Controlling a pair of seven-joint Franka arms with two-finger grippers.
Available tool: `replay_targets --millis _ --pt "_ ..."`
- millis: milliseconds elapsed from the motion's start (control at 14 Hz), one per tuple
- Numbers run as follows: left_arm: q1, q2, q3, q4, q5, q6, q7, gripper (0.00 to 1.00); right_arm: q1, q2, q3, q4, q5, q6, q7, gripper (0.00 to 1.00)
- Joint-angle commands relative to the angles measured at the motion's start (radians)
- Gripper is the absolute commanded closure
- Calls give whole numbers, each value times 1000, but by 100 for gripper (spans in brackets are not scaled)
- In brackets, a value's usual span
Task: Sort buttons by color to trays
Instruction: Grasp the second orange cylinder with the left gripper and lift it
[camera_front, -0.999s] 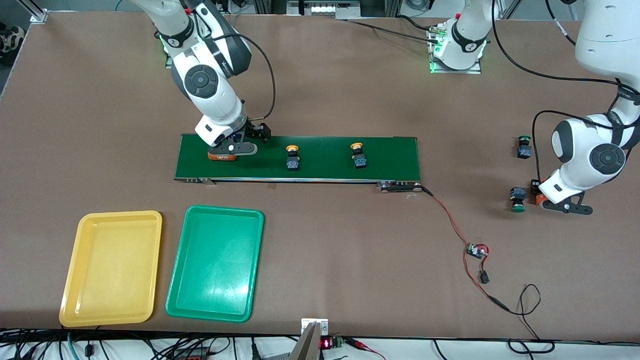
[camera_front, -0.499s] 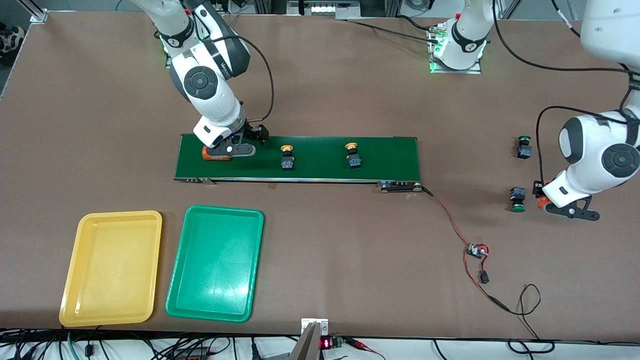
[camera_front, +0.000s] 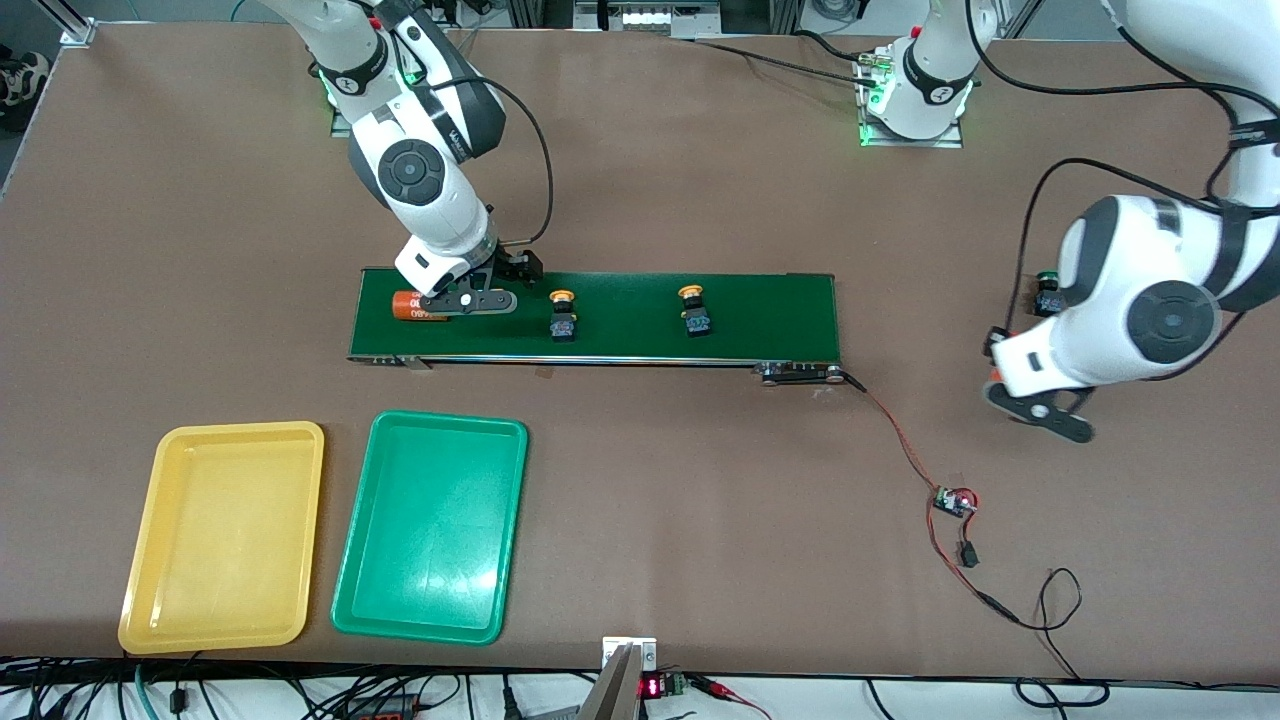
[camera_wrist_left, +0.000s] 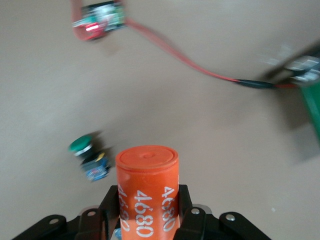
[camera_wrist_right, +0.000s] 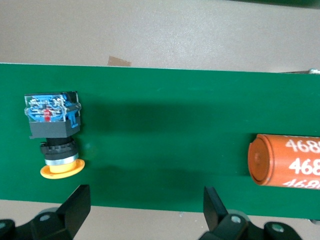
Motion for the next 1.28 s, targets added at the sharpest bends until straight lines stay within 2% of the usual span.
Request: replay_targets --millis 0,214,357,428,571,713,1213 --pt "22 6 -107 -6 4 -18 139 74 18 15 -18 22 -25 1 25 0" --pt "19 7 -205 -23 5 -9 207 75 18 17 -23 25 -23 4 25 0" --pt "11 24 -227 -35 7 46 305 76 24 34 -23 46 -23 2 28 0" --pt "11 29 -257 -52 5 90 380 78 44 46 -35 54 -25 2 41 0" --pt "10 32 -275 -105 5 186 459 79 127 80 -113 90 -31 2 58 0" --pt "10 32 -324 -156 4 250 470 79 191 103 -174 115 -31 4 58 0" --pt "-6 58 -406 -259 4 335 398 83 192 118 -185 134 -32 5 54 0"
